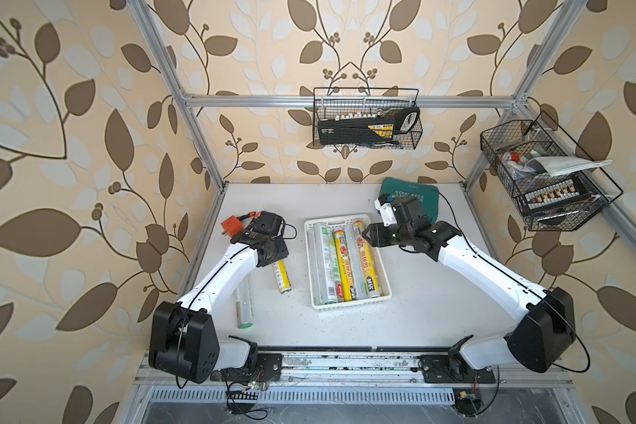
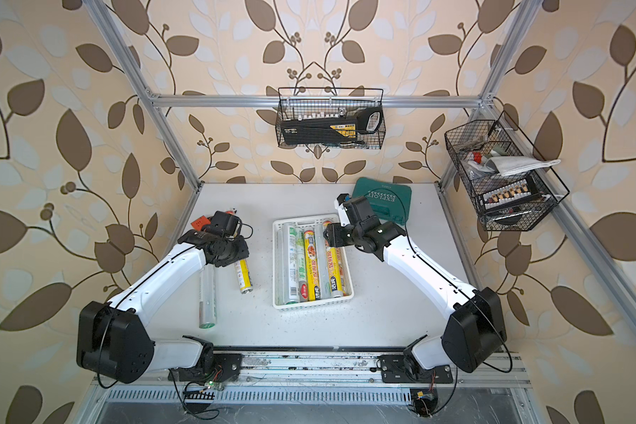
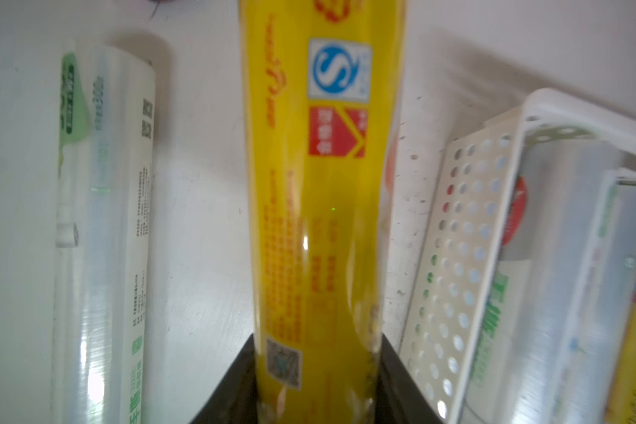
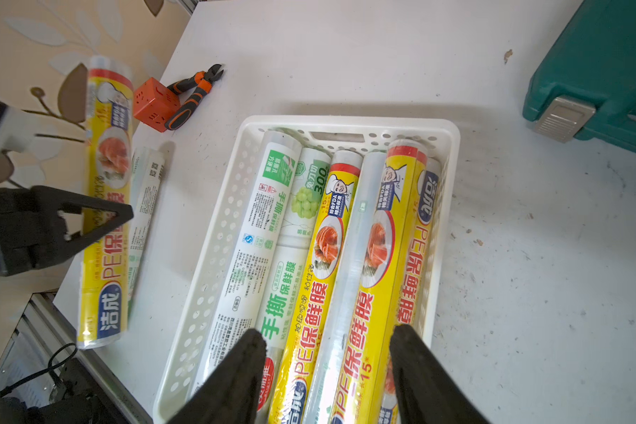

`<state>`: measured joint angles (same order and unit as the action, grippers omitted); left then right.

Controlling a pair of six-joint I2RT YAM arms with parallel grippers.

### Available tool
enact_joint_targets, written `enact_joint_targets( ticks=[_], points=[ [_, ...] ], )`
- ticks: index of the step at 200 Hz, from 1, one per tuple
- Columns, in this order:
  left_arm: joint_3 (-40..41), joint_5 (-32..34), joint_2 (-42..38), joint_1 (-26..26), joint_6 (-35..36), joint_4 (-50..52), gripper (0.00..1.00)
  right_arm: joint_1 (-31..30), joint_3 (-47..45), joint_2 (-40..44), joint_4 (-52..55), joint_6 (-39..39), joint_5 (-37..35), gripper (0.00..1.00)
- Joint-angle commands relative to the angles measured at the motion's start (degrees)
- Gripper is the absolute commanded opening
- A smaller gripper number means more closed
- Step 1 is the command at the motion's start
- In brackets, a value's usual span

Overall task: Put the plastic wrap into the basket
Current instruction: Pick up the plastic wrap from the center of the board, then place the plastic wrap in the basket.

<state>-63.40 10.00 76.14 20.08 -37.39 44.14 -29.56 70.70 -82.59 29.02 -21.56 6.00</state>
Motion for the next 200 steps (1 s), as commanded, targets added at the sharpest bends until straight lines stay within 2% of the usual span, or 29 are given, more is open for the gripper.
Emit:
enact_joint_targets(
  ticks=[1, 36, 82, 93, 122, 200],
  points=[
    [-8.63, 4.13, -0.82, 4.1, 0.06, 6.0, 0.29, 0.97, -1.09, 1.46, 0.61, -0.04, -0.59, 0.58],
    [-18.03, 4.33, 3.52, 10.71, -1.31, 7.38, 0.29, 2.43, -2.48, 2.33, 0.0, -1.15, -1.71, 0.58],
    [-24.08, 3.98, 11.62, 19.83, -4.66, 4.1, 0.29, 5.55, -5.16, 2.95, -1.85, -2.66, -1.44, 0.58],
    [-25.38, 4.32, 13.66, 21.44, -5.82, 3.43, 0.26, 6.21, -5.52, 2.87, -2.18, -3.02, -1.29, 0.58],
    [-28.19, 4.73, 19.03, 24.2, -8.22, 1.66, 0.26, 7.29, -6.44, 2.69, -2.7, -3.34, -1.43, 0.58],
    [-29.35, 2.17, 29.72, 28.53, -14.49, -2.68, 0.28, 8.54, -7.27, 1.23, -3.5, -4.1, -1.19, 0.58]
  ],
)
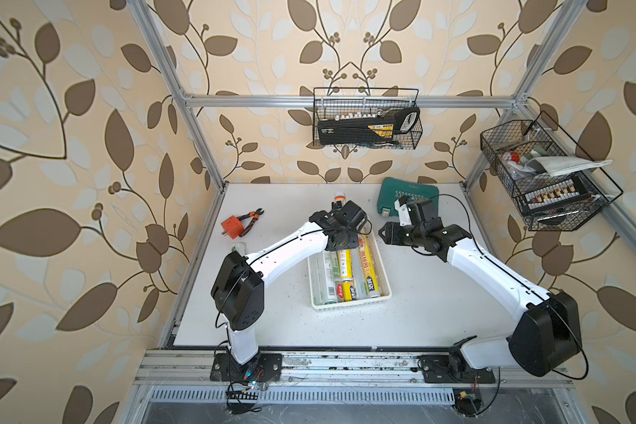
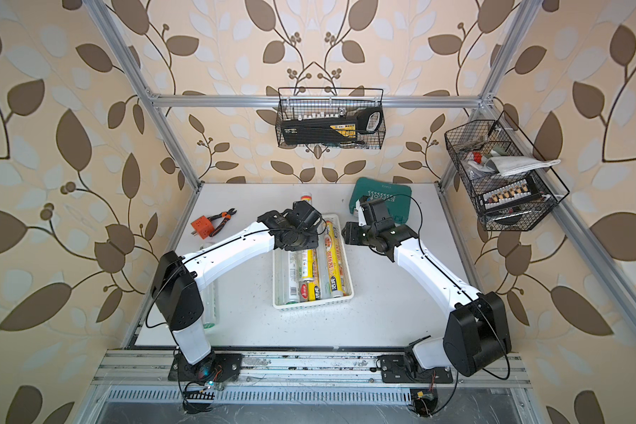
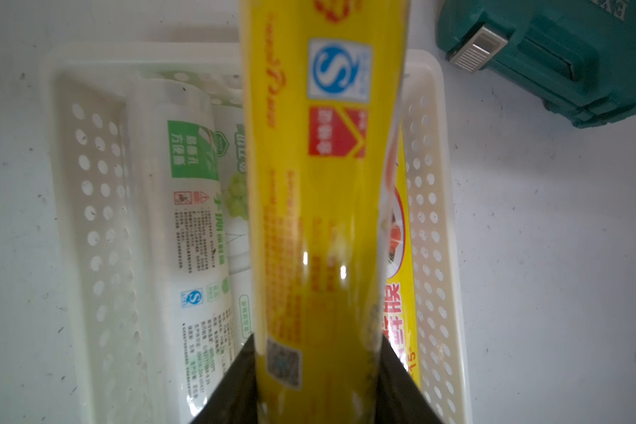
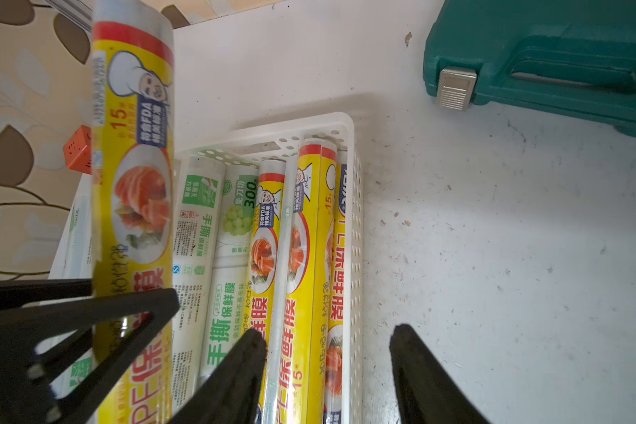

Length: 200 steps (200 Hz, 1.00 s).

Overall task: Put the plastic wrap into the basket
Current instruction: Place the plastic wrap in the basket.

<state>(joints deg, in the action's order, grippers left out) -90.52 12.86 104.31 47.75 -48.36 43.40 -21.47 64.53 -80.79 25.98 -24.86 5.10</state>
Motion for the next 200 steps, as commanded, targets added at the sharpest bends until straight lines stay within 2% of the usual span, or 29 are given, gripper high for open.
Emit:
enact_joint_targets(
  ticks=[1, 104, 162, 200],
  points=[
    [-2.21, -0.71, 1.62, 0.86, -3.64, -1.88, 0.28, 0.46, -1.09, -0.54, -0.43, -0.76, -0.33, 0.58],
    [1.54, -3.93, 5.2, 2.43, -9.46, -3.67, 0.35, 1.1, -1.28, -0.86, -0.62, -1.04, 0.17, 0.58],
    [2.98, -5.45, 6.39, 2.53, -8.1, -4.1, 0.35, 1.3, -1.28, -1.12, -0.6, -1.12, 0.38, 0.58],
    [3.12, -6.27, 7.0, 2.53, -7.45, -3.67, 0.39, 1.39, -1.09, -1.73, -0.51, -1.23, 0.52, 0.58]
  ],
)
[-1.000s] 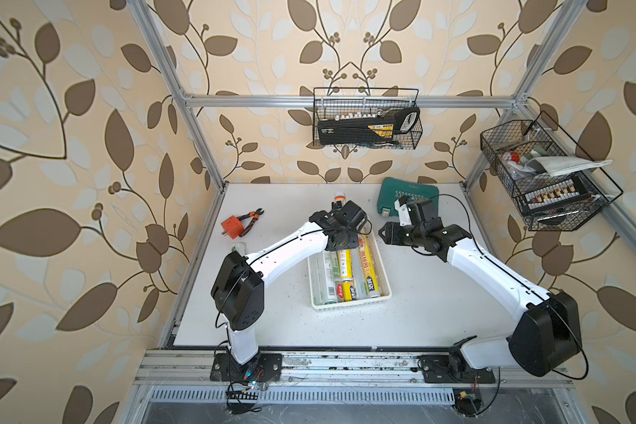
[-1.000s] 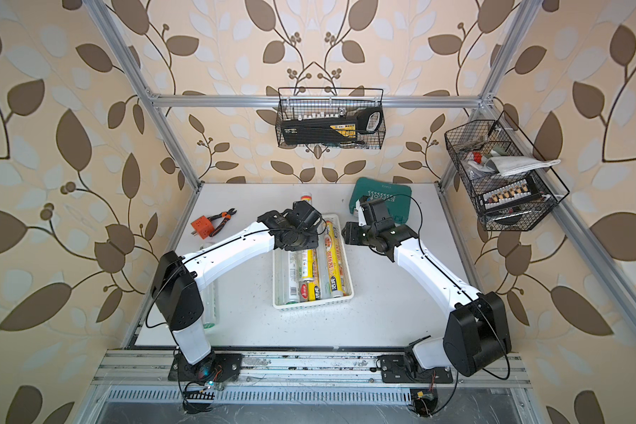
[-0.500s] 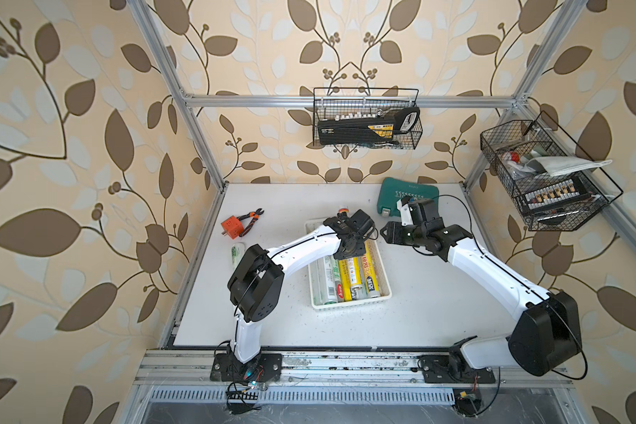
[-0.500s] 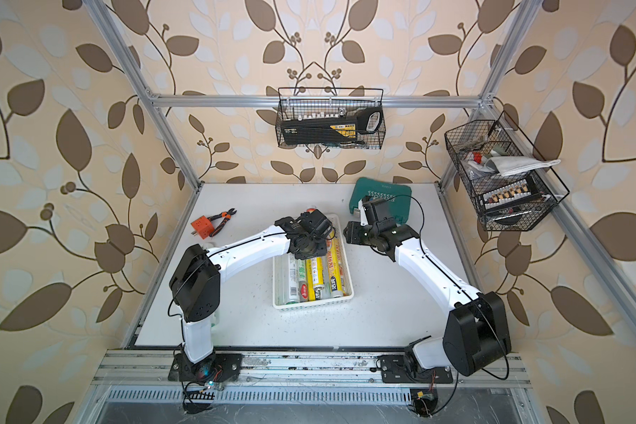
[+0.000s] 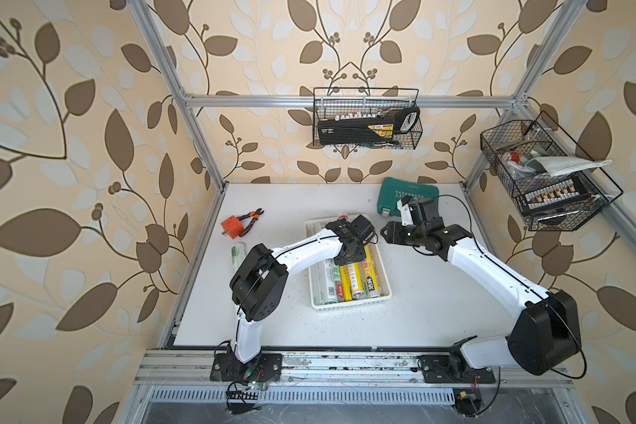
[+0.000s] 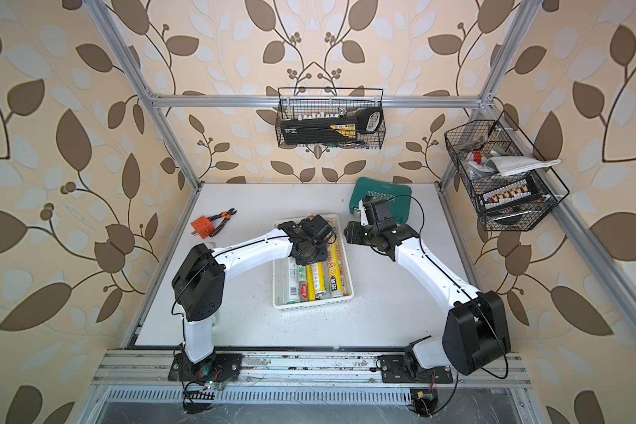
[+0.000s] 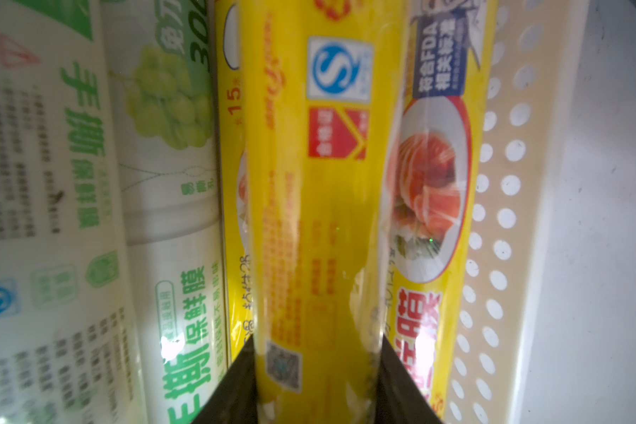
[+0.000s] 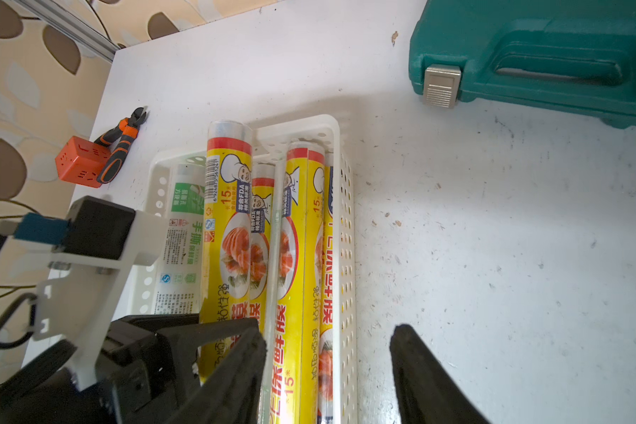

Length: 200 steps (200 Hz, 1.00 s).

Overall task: Put the plastic wrap into the basket
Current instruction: Place the plastic wrap in the basket.

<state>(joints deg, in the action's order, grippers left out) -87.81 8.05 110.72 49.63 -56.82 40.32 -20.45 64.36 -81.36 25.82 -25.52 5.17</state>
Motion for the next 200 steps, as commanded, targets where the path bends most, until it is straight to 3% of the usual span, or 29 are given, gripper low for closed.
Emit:
enact_joint_targets(
  ticks=[1, 43, 176, 200],
  points=[
    [0.38, -1.46, 0.58, 0.6, 0.96, -0.59, 0.39, 0.3, -0.91, -1.21, -0.39, -0.58, 0.46, 0.58],
    [0.26, -0.85, -0.05, 0.74, 1.44, 0.29, 0.5, 0.39, -0.77, -1.61, -0.33, -0.7, 0.56, 0.58],
    [-2.2, -3.79, -4.48, 0.82, 3.32, 1.19, 0.55, 0.53, -0.87, -1.96, -0.08, -0.79, 0.58, 0.58],
    [-3.35, -0.42, -7.7, 0.78, 5.42, 4.08, 0.59, 0.65, -0.86, -1.89, -0.03, -0.83, 0.6, 0.58]
  ],
)
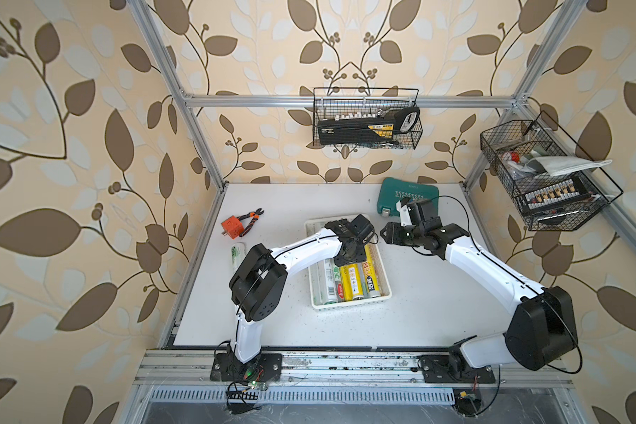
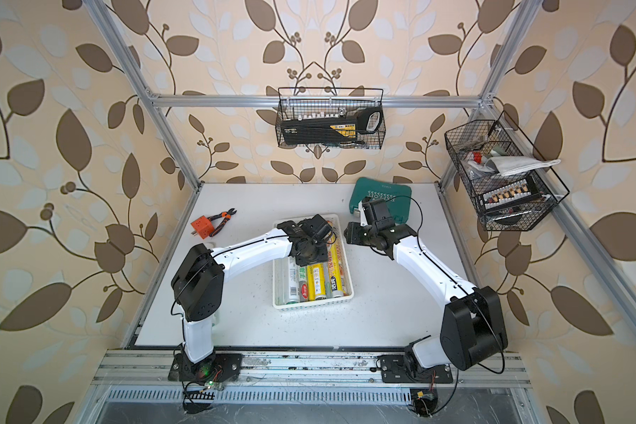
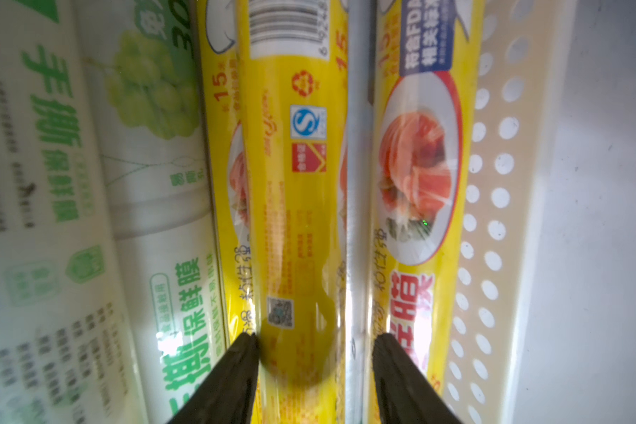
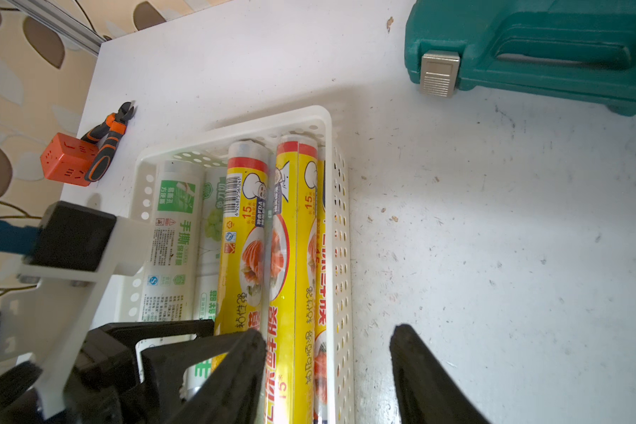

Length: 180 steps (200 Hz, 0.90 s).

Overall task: Put the plastic wrap into the basket
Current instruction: Place the plastic wrap in the basket.

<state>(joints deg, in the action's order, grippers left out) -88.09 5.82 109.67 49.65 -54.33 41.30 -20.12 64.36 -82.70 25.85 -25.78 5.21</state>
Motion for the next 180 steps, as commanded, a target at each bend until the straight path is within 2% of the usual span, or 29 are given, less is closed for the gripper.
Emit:
enact_joint_targets(
  ticks=[1, 28, 57, 112, 122, 164, 180],
  points=[
    [-3.1, 2.03, -6.79, 0.74, 3.05, 3.27, 0.59, 0.29, -0.84, -0.55, -0.03, -0.53, 0.57, 0.58],
    [-3.62, 8.49, -11.34, 0.0, 4.87, 7.08, 0.71, 0.34, -0.9, -0.45, -0.08, -0.55, 0.5, 0.58],
    [-1.28, 12.74, -16.73, -3.23, 6.27, 9.43, 0.77, 0.42, -0.95, -0.45, -0.17, -0.66, 0.6, 0.58],
    [12.14, 21.16, -29.63, -14.69, 6.27, 9.07, 0.92, 0.39, -0.9, -0.69, -0.35, -0.61, 0.74, 0.58],
    [14.95, 24.38, -31.49, -16.13, 5.02, 9.02, 0.98, 0.36, -0.91, -0.8, -0.34, -0.68, 0.93, 0.58],
    [25.43, 30.35, -37.47, -22.61, 1.96, 6.58, 0.99, 0.36, -0.84, -0.98, -0.33, -0.74, 1.12, 0.58],
    [28.77, 28.55, -38.41, -26.45, 2.71, 4.89, 0.99, 0.41, -0.87, -0.92, -0.35, -0.74, 1.08, 0.58]
  ],
)
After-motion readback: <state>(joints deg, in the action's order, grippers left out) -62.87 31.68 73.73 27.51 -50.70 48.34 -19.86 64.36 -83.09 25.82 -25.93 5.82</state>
